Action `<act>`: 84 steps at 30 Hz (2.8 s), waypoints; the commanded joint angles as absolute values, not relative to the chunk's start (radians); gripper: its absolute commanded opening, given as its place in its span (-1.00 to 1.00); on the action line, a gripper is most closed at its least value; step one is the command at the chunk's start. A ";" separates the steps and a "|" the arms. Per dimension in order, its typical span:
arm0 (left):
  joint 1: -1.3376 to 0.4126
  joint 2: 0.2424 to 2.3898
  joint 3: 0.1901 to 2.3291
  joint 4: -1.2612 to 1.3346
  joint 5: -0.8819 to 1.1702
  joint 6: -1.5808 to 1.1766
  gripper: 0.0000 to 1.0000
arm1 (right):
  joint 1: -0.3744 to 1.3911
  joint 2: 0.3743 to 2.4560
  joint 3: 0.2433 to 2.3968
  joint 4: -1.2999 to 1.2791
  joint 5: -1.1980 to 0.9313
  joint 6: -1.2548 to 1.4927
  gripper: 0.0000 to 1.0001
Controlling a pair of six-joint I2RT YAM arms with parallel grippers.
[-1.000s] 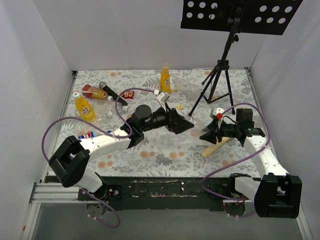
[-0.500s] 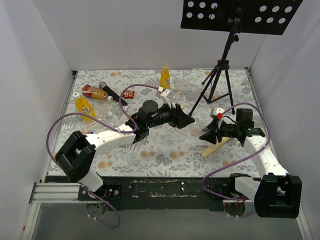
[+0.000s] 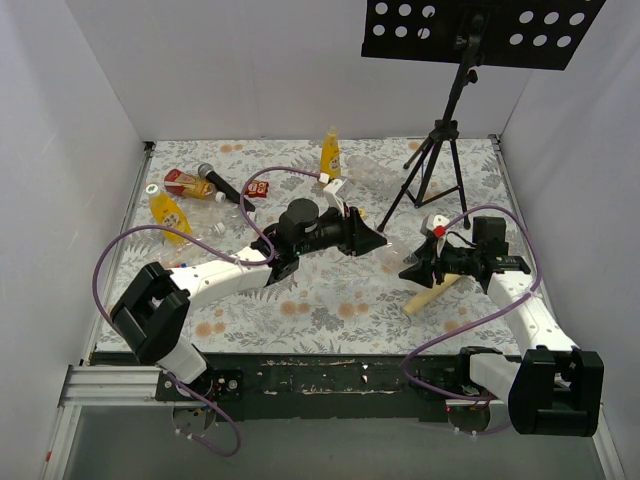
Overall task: Unscrew the bottle caps
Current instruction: Place the plastic bottle at the center of the board.
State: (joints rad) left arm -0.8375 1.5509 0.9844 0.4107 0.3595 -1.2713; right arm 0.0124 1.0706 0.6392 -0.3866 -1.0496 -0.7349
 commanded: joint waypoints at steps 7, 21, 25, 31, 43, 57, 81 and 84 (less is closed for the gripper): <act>-0.795 1.379 0.971 0.276 0.325 -1.206 -1.00 | -0.018 1.025 0.627 -0.374 -1.077 -0.742 0.71; -0.554 1.189 1.149 -0.337 0.187 -0.911 -1.00 | -0.054 0.962 0.621 -0.373 -1.098 -0.749 0.80; -0.503 1.250 1.250 -0.428 0.124 -0.844 -1.00 | -0.055 0.965 0.618 -0.373 -1.094 -0.753 0.82; -0.450 1.400 1.373 -0.445 0.052 -0.778 -1.00 | -0.055 0.968 0.618 -0.374 -1.097 -0.756 0.83; -0.411 1.773 1.702 -0.446 0.074 -0.778 -1.00 | -0.055 0.974 0.618 -0.382 -1.098 -0.767 0.85; -0.417 1.976 1.896 -0.515 0.026 -0.707 -0.96 | -0.054 0.989 0.618 -0.383 -1.100 -0.769 0.85; -0.437 2.052 2.005 -0.572 -0.028 -0.683 0.10 | -0.054 0.997 0.621 -0.388 -1.098 -0.772 0.85; -0.437 2.042 2.008 -0.572 -0.028 -0.690 0.18 | -0.055 0.997 0.621 -0.388 -1.101 -0.772 0.86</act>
State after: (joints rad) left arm -0.4328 2.0594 1.9629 -0.5644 -0.0105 -0.6914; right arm -0.0513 0.9970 0.6224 -0.3920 -1.0744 -0.7628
